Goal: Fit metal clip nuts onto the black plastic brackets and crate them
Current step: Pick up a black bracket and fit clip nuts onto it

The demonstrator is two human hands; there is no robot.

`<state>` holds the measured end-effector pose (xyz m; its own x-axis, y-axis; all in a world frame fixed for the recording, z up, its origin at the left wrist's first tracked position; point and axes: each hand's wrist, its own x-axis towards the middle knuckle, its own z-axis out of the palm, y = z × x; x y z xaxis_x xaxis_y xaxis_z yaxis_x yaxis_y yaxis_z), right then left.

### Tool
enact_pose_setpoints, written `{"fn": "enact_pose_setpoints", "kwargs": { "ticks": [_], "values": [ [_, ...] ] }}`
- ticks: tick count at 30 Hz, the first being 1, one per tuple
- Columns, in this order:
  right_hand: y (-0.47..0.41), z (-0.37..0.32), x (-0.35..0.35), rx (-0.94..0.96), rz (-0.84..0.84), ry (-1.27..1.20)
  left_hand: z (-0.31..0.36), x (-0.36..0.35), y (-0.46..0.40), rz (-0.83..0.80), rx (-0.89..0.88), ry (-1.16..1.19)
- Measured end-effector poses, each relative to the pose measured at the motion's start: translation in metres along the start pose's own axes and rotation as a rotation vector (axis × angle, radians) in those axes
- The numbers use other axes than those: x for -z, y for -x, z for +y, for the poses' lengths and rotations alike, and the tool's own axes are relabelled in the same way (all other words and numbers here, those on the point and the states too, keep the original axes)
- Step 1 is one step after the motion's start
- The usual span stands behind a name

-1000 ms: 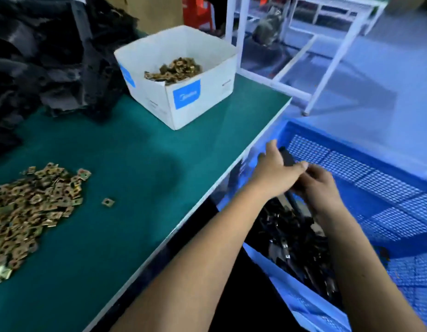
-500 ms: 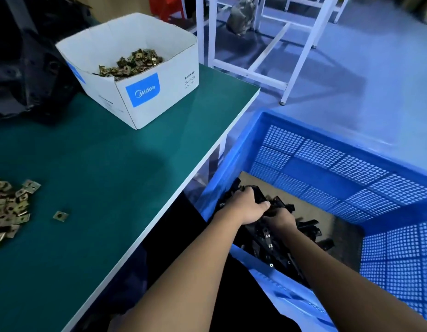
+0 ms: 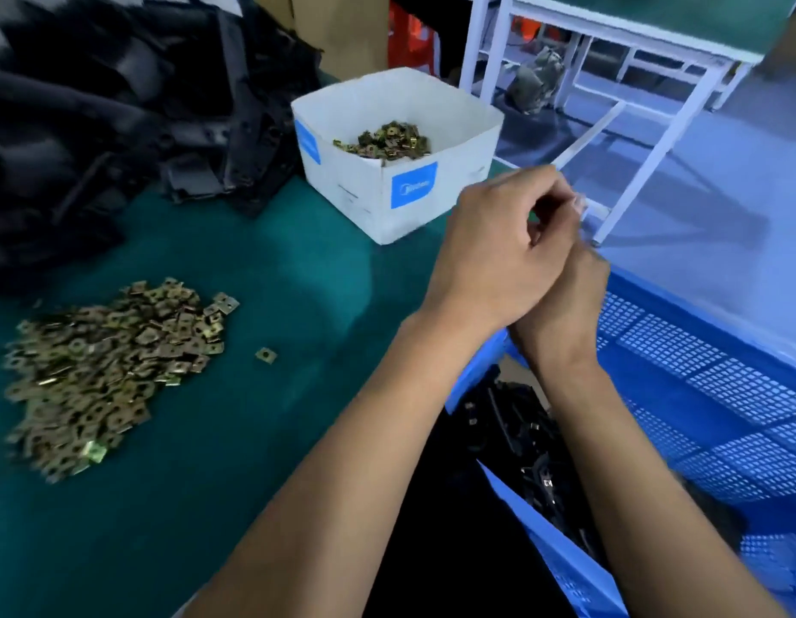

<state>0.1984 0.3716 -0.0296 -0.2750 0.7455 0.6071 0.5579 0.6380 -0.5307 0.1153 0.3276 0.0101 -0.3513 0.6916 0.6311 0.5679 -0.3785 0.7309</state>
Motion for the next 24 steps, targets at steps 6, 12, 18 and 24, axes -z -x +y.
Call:
{"fn": "enact_pose_setpoints", "kwargs": {
  "ticks": [6, 12, 18, 24],
  "values": [
    [0.007, -0.129, -0.058, 0.264, -0.415, -0.219, -0.008, 0.152, 0.022, 0.309, 0.114, -0.160],
    [0.051, -0.269, -0.124, 0.604, -0.785, -0.261, -0.029, 0.312, 0.097, 0.722, 0.172, -0.635],
    [0.091, -0.330, -0.177, 0.901, -0.942, -0.098, -0.052, 0.421, 0.182, 0.836, 0.513, -1.169],
    [0.081, -0.313, -0.191, 0.781, -0.787, -0.241, -0.066, 0.429, 0.188, 0.692, 0.900, -1.235]
  ]
}}
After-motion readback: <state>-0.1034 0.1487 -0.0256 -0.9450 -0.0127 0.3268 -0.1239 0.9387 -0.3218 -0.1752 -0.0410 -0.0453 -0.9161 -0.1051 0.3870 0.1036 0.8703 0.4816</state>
